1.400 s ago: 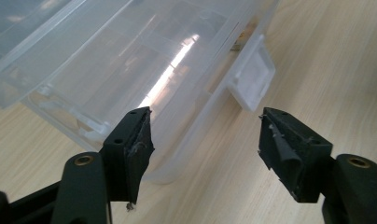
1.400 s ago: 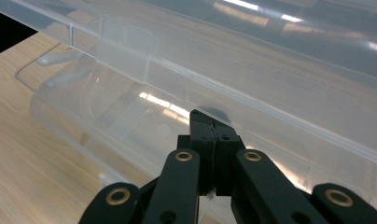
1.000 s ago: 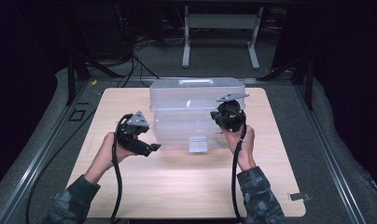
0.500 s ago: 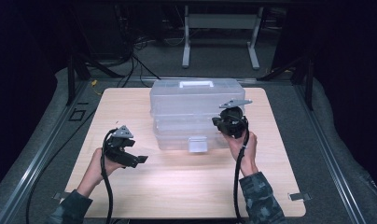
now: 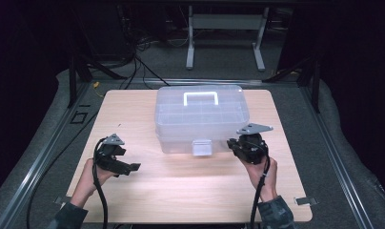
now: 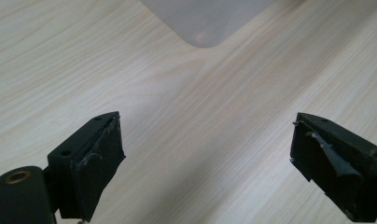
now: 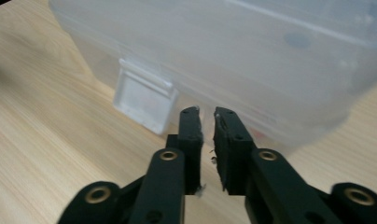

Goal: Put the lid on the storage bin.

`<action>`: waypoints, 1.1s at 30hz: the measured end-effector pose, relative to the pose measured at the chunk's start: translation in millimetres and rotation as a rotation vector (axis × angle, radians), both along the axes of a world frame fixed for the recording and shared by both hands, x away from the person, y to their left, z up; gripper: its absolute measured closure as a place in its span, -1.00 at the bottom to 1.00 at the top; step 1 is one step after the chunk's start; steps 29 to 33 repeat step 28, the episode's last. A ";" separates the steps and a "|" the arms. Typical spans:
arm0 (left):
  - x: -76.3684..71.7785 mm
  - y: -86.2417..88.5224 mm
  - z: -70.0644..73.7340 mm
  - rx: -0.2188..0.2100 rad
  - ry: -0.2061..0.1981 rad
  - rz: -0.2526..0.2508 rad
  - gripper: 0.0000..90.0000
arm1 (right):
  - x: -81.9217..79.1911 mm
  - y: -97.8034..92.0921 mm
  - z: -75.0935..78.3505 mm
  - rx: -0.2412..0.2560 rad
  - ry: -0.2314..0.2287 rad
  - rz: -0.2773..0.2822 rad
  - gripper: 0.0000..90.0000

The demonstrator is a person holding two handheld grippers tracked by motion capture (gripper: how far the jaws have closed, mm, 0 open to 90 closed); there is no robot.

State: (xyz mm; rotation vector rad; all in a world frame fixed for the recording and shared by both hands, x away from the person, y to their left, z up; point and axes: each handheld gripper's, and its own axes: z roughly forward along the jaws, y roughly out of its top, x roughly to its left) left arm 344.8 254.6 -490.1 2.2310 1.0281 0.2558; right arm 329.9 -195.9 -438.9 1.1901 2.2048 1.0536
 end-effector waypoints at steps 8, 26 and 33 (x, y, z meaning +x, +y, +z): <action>-12.0 20.6 -8.8 0.051 -0.012 0.071 -0.97 | -22.5 -51.5 -24.8 0.009 0.038 -0.123 -0.07; -17.9 39.1 -63.8 0.072 -0.005 0.180 -1.00 | -31.0 -97.2 -85.1 -0.019 0.107 -0.264 -1.00; -17.8 40.7 -68.4 0.056 -0.007 0.189 -1.00 | -28.7 -97.6 -91.8 -0.023 0.114 -0.274 -1.00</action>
